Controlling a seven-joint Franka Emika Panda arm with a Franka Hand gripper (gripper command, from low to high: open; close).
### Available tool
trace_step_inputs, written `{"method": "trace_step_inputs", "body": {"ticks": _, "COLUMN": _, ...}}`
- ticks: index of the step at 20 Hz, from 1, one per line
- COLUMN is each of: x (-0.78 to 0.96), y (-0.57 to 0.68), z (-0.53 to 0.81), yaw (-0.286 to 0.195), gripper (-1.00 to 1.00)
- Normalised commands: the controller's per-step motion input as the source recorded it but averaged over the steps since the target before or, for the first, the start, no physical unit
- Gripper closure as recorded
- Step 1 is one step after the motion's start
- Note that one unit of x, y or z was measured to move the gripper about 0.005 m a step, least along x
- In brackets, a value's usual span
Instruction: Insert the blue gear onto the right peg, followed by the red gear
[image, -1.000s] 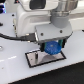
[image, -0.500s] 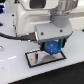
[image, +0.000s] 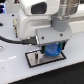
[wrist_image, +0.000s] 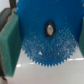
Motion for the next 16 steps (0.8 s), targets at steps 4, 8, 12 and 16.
{"method": "trace_step_inputs", "body": {"ticks": 4, "x": 0.16, "y": 0.02, "z": -0.16, "yaw": 0.000, "gripper": 1.00}}
{"method": "trace_step_inputs", "body": {"ticks": 8, "x": 0.08, "y": 0.07, "z": -0.04, "yaw": 0.000, "gripper": -1.00}}
{"method": "trace_step_inputs", "body": {"ticks": 12, "x": 0.00, "y": 0.16, "z": 0.30, "yaw": 0.000, "gripper": -1.00}}
{"method": "trace_step_inputs", "body": {"ticks": 16, "x": -0.07, "y": 0.13, "z": 0.46, "yaw": 0.000, "gripper": -1.00}}
